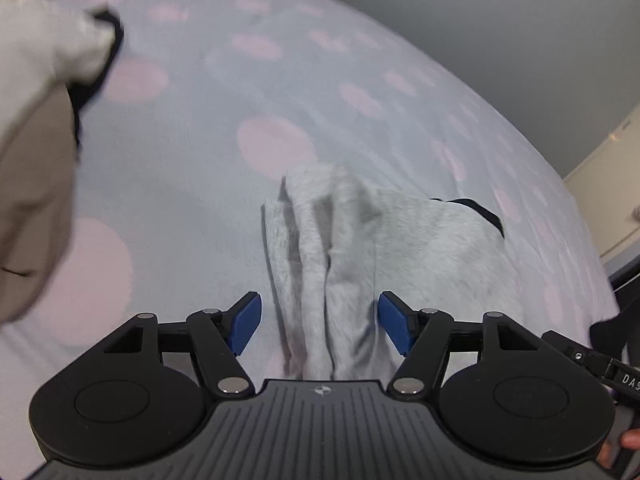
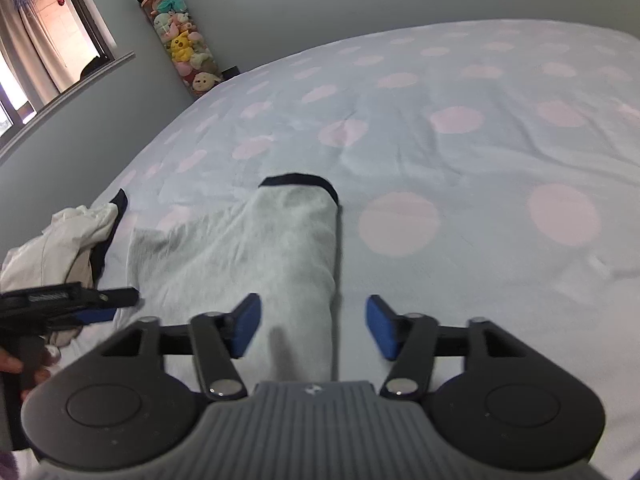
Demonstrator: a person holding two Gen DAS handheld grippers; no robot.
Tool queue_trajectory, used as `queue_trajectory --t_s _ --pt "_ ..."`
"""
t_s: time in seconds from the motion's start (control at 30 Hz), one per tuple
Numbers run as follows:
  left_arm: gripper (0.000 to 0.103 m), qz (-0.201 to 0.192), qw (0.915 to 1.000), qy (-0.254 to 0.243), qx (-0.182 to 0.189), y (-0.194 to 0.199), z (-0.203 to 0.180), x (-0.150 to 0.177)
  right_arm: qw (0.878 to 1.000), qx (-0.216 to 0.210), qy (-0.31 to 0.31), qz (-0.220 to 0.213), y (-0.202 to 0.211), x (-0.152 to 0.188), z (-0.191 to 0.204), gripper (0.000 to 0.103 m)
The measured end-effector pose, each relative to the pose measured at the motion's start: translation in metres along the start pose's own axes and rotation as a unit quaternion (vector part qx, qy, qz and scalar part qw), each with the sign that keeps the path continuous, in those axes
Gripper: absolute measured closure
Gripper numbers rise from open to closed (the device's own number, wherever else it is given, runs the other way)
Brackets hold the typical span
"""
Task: Fold clothes
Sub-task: 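Grasp the folded grey shirt at its edge with both grippers, then lift the folded grey shirt with both grippers and carry it toward the clothes pile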
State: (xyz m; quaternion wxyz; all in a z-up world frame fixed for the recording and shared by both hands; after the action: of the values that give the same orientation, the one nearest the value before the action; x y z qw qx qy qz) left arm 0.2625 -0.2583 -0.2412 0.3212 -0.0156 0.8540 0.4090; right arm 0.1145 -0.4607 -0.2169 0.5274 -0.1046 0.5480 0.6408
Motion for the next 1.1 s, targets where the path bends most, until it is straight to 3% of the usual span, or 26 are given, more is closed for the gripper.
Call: queue_trajectory --t_s 0.17,0.33,0.43,0.63,0.7,0.73,0.83,1.1 --pt "0.038 -0.005 0.9989 0.025 0.038 -0.015 0.007 -0.011 0.997 -0.028 -0.061 0.038 -0.038 -0.007 -0.015 0.037" --pt "0.04 -0.006 0.9987 0.004 0.051 -0.027 0.004 -0.018 0.99 -0.066 -0.104 0.062 -0.065 -0.012 -0.023 0.037" --pt "0.047 -0.01 0.9983 -0.003 0.057 -0.034 0.003 -0.024 0.986 -0.088 -0.123 0.067 -0.076 -0.019 -0.024 0.038" --pt "0.065 -0.018 0.9971 0.002 0.073 -0.042 0.002 -0.032 0.978 -0.113 -0.158 0.077 -0.097 -0.029 -0.026 0.059" --pt "0.082 -0.019 0.9963 0.005 0.084 -0.04 0.002 -0.032 0.977 -0.116 -0.163 0.079 -0.102 -0.031 -0.026 0.068" --pt "0.086 -0.02 0.9958 0.006 0.089 -0.039 0.001 -0.032 0.977 -0.117 -0.163 0.079 -0.103 -0.032 -0.025 0.075" --pt "0.088 -0.027 0.996 -0.005 0.085 -0.034 -0.004 -0.033 0.977 -0.118 -0.159 0.075 -0.102 -0.032 -0.024 0.083" --pt "0.09 -0.07 0.9934 -0.055 0.072 0.02 -0.043 -0.048 0.984 -0.131 -0.122 0.02 -0.052 -0.056 -0.002 0.087"
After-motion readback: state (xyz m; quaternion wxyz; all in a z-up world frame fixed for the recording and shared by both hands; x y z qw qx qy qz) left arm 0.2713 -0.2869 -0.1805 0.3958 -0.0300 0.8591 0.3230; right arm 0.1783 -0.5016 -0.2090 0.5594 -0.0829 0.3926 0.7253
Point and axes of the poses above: each gripper's, at about its wrist camera, not at the fingertips, and y roughly against the way its jaws point, z to its left, x to its underside, the point moved 9 cm from there along -y, roughly the way its jaws point, and after that the axes turned 5 degrees about -z, right-handed, at the moved point
